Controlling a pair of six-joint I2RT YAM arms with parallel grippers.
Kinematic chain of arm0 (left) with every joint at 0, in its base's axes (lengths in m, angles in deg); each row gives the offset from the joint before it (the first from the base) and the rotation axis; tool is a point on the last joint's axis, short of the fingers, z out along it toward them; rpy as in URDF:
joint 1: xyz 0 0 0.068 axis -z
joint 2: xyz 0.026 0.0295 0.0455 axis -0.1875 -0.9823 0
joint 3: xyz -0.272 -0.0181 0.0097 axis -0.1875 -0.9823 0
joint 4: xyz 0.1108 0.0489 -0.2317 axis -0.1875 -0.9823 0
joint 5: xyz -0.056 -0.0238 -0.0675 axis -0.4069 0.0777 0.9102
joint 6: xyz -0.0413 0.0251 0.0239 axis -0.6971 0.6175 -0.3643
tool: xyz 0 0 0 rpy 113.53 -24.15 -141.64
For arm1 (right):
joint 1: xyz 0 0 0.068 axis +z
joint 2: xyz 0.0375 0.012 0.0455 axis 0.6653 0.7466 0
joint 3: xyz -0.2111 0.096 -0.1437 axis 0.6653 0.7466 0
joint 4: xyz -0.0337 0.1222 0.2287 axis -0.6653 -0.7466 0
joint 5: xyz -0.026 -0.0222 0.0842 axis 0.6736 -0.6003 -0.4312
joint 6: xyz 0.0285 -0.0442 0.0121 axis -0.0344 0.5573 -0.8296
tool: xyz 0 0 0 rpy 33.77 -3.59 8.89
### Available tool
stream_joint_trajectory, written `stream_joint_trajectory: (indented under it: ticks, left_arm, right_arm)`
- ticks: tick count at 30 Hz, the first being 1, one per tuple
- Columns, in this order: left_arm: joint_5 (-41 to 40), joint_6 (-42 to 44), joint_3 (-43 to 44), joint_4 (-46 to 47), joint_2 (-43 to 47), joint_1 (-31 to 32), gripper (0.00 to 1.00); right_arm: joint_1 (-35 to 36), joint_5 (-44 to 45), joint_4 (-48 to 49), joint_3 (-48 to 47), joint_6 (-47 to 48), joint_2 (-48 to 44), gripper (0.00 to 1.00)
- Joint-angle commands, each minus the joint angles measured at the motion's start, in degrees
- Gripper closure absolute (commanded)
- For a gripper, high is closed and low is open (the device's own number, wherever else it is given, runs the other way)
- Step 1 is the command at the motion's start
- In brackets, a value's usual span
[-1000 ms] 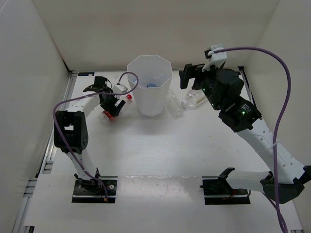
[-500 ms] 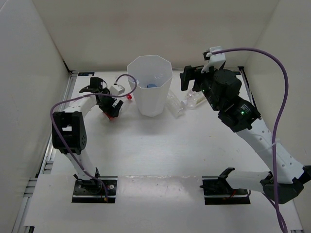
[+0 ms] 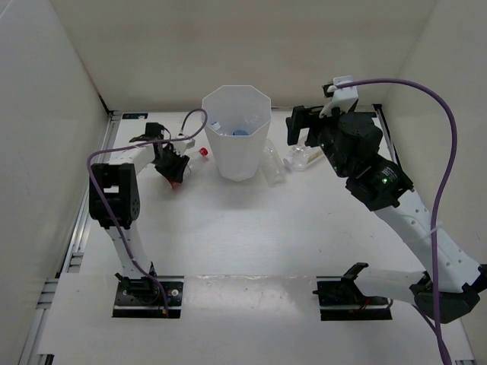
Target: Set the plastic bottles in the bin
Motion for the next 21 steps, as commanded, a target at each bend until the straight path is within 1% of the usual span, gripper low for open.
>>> stream_joint_trajectory:
  ticks: [1,4,6,8,9,10,12,13,15,16,17,19,21]
  left_arm:
    - [-1.5,-0.8,-1.1,-1.0,1.5,-0.6,0.55]
    - [2.0,-3.3,-0.2,-2.6,4.5,-3.0,0.65]
    - [5.5,-5.2,2.6,-6.3,5.8,-5.6,0.8]
    - [8.5,-6.8,4.9,-9.1,7.2,-7.6,0.9]
    - [9.6,-8.2,6.0,-10.4,7.2,-9.8,0.9]
    - [10.6,-9.0,8.7,-12.9,8.2,-10.9,0.9]
    - [12.9,-11.1,12.1,-14.5,10.1,-12.9,0.9]
    - [13.0,-13.5,16.3,-15.0,11.0,-14.3,0.87]
    - [13.6,-15.9,21.3,-15.0,13.9,-14.3,0.82]
    - [13.6,-18.2,26.6,-15.0,14.9,-14.3,0.8]
    - [13.6,-19.5,29.0,-13.2,16.9,-13.5,0.8]
    - [10.6,-22.4,32.4,-9.6,19.0,-12.2,0.8]
    - [10.1,-26.3,36.2,-4.7,21.0,-9.9,0.84]
  right_arm:
    - [-0.3,1.4,0.9,0.0,-0.9,-1.2,0.0]
    - [-0.3,0.9,0.9,0.0,-0.9,-1.2,0.0]
    - [-0.3,0.9,0.9,0.0,-1.4,-1.7,0.0]
    - [-0.3,0.3,0.9,0.5,-1.4,-1.7,0.0]
    - [-0.3,0.3,0.9,0.6,-1.9,-2.2,0.0]
    - [-0.3,-0.4,0.9,0.6,-1.9,-2.2,0.0]
    - [-0.3,-0.4,0.9,1.1,-2.5,-2.2,0.0]
    - [-0.3,-0.9,0.9,1.8,-2.5,-2.2,0.0]
    - [-0.3,-0.9,1.4,2.5,-3.0,-2.8,0.0]
    - [-0.3,-0.9,1.4,2.5,-3.0,-2.8,0.0]
    - [-0.3,-0.9,2.0,3.1,-3.5,-3.3,0.0]
    - [-0.3,-1.4,2.0,3.7,-4.0,-3.8,0.0]
    - [-0.3,-1.4,2.5,5.3,-4.1,-5.1,0.0]
